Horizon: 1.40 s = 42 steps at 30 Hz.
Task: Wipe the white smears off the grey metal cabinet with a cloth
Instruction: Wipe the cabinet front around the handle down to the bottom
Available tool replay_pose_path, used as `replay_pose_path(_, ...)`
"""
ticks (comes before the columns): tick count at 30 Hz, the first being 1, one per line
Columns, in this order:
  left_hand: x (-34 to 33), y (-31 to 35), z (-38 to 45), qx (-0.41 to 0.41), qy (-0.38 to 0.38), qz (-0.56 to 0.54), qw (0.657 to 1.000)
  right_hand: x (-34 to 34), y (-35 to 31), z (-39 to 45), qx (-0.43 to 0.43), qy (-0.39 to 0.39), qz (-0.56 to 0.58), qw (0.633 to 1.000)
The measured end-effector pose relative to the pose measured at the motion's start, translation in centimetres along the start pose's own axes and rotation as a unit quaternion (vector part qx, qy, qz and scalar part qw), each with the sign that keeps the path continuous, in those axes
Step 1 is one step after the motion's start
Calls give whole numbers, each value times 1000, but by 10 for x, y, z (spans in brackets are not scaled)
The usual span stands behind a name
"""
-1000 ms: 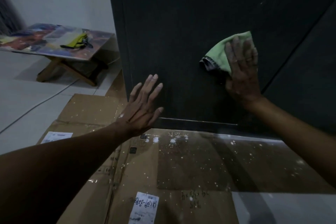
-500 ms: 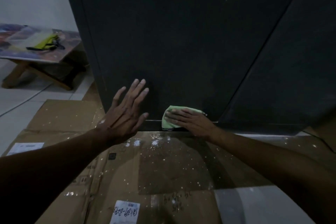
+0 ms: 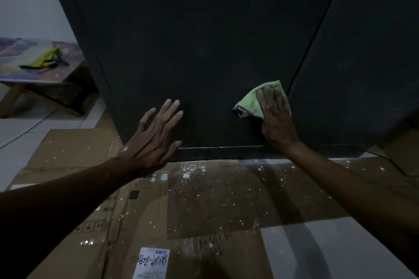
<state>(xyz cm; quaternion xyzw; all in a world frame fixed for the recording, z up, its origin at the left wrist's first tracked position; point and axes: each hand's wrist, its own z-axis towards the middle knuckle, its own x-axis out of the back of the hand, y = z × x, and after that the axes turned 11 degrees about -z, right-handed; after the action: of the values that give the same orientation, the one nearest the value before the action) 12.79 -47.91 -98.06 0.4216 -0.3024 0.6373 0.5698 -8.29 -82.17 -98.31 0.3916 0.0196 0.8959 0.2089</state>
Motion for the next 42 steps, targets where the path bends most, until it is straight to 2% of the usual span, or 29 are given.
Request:
replay_pose_path(3, -6, 5, 3, -6, 2, -15, 1000, -21, -9, -43, 42, -78, -15, 996)
replay_pose_path(6, -12, 3, 0, 0, 4, -6, 1000, -40, -10, -81, 119, -231, -12, 966)
replay_pose_path(8, -13, 0, -8, 12, 2, 10, 1000, -50, -14, -91, 141, -277, -5, 950)
replay_pose_path(12, -8, -3, -23, 32, -15, 5, 999, -62, -40, -77, 173, -243, -25, 954)
replay_pose_path(17, 8, -8, -41, 38, -13, 15, 999, -62, -97, -27, 309, -193, -56, 930)
replay_pose_path(21, 18, -14, -49, 39, 2, 25, 999, -59, -138, -8, 348, -150, -90, 921)
replay_pose_path(26, 31, -20, -47, 79, 27, 30, 996, -66, -190, 21, 393, -105, -94, 909)
replay_pose_path(29, 35, -22, -51, 77, 38, 58, 995, -71, -217, 38, 406, -67, -101, 906)
replay_pose_path(35, 49, -31, -67, 88, 47, 65, 993, -67, -254, 67, 400, -39, -89, 912)
replay_pose_path(42, 72, -30, -45, 98, 102, 29, 989, -29, -228, 115, 356, 10, -26, 934)
